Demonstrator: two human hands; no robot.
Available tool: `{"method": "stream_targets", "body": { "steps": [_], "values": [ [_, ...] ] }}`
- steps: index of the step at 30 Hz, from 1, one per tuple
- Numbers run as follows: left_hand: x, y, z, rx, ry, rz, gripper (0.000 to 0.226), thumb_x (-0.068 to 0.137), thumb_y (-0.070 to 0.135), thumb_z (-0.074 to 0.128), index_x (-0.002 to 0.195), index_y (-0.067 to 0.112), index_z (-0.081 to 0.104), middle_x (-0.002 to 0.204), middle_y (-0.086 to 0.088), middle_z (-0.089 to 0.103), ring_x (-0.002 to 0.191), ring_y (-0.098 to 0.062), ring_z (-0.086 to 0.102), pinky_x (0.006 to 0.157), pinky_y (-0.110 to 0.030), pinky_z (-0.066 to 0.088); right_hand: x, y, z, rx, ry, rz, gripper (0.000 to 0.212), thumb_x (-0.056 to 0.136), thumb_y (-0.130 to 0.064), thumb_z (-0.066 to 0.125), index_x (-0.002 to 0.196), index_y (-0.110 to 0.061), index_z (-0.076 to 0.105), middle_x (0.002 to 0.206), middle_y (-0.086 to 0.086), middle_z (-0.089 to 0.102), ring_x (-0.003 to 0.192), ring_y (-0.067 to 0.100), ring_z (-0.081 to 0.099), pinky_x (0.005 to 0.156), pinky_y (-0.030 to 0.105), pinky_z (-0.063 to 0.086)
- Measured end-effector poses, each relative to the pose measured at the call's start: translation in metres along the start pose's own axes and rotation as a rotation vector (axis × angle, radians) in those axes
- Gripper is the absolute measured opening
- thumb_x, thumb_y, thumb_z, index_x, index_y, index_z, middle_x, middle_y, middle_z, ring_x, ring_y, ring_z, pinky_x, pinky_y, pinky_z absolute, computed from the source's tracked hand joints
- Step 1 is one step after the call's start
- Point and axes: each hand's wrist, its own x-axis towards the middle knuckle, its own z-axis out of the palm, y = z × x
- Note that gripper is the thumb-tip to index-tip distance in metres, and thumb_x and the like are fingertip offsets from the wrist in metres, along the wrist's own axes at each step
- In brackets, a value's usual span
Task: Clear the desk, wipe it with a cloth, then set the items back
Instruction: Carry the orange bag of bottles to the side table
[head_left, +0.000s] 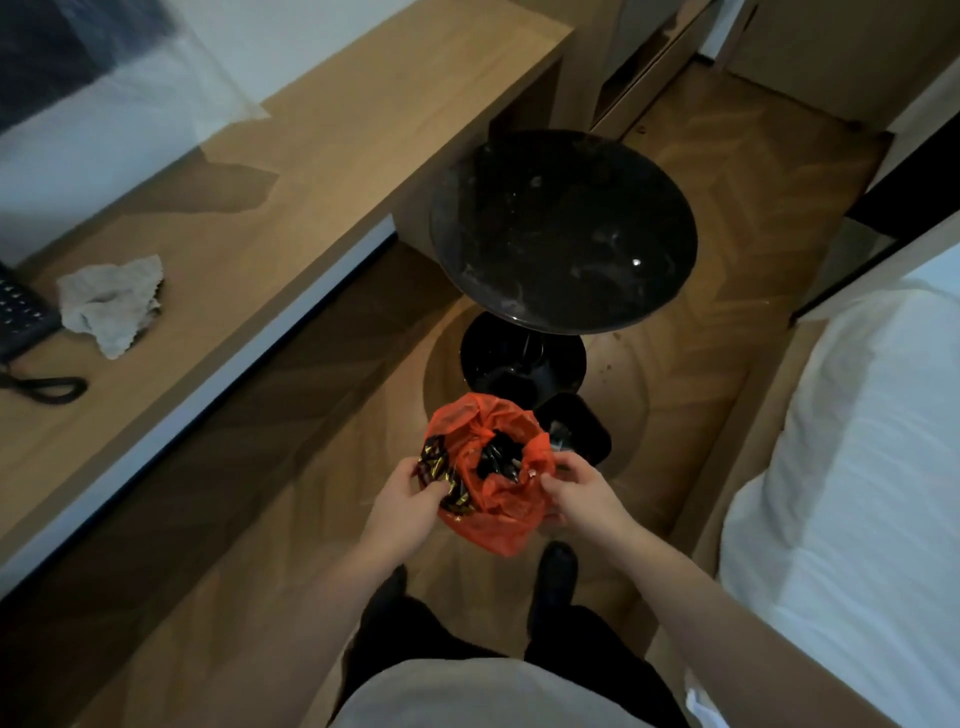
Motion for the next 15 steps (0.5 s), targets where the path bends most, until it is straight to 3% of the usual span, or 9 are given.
{"method": "stream_targets", "body": {
  "steps": [3,5,8,10,15],
  "values": [
    [0.021,0.0,0.046,-0.065,0.029,-0.055,0.031,0.072,0.047,0.066,0.1,0.034,0.063,0.098,0.007,0.073,0.098,-0.023,0.071,0.097,-0.051,0.056,0.021,0.001,-0.036,-0.036,0.005,0.035,0.015,0.103,-0.014,0.058,0.109,-0.027,0.064,0.103,0.01,0.073,0.095,0.033,0.073,0.092,0.057,0.059],
    [0.022,0.007,0.069,-0.089,0.049,-0.097,0.032,0.073,0.046,0.066,0.101,0.029,0.062,0.097,0.006,0.071,0.098,-0.024,0.07,0.094,-0.044,0.056,0.031,0.004,-0.053,-0.06,0.0,0.072,0.016,0.102,-0.015,0.059,0.111,-0.027,0.064,0.104,0.014,0.074,0.096,0.038,0.074,0.092,0.06,0.059],
    [0.021,0.016,0.09,-0.101,0.044,-0.152,0.02,0.09,0.032,0.068,0.107,0.026,0.06,0.098,0.005,0.067,0.095,-0.025,0.066,0.082,-0.037,0.05,0.046,0.007,-0.072,-0.08,-0.033,0.11,0.016,0.103,-0.011,0.058,0.115,-0.021,0.062,0.109,0.014,0.071,0.095,0.035,0.073,0.077,0.048,0.064],
    [0.027,0.011,0.1,-0.105,0.009,-0.191,0.027,0.089,0.029,0.07,0.114,0.024,0.061,0.105,0.005,0.067,0.096,-0.021,0.064,0.081,-0.037,0.05,0.057,0.009,-0.081,-0.078,-0.042,0.14,0.016,0.104,-0.008,0.057,0.116,-0.017,0.062,0.108,0.011,0.07,0.091,0.028,0.072,0.065,0.034,0.061],
    [0.06,-0.006,0.117,-0.096,-0.039,-0.237,0.032,0.087,0.021,0.072,0.116,0.021,0.061,0.106,0.003,0.069,0.096,-0.021,0.066,0.079,-0.034,0.049,0.089,0.025,-0.095,-0.102,-0.046,0.195,0.017,0.102,-0.008,0.06,0.114,-0.018,0.066,0.111,0.012,0.073,0.096,0.028,0.073,0.08,0.041,0.062]
  ]
}}
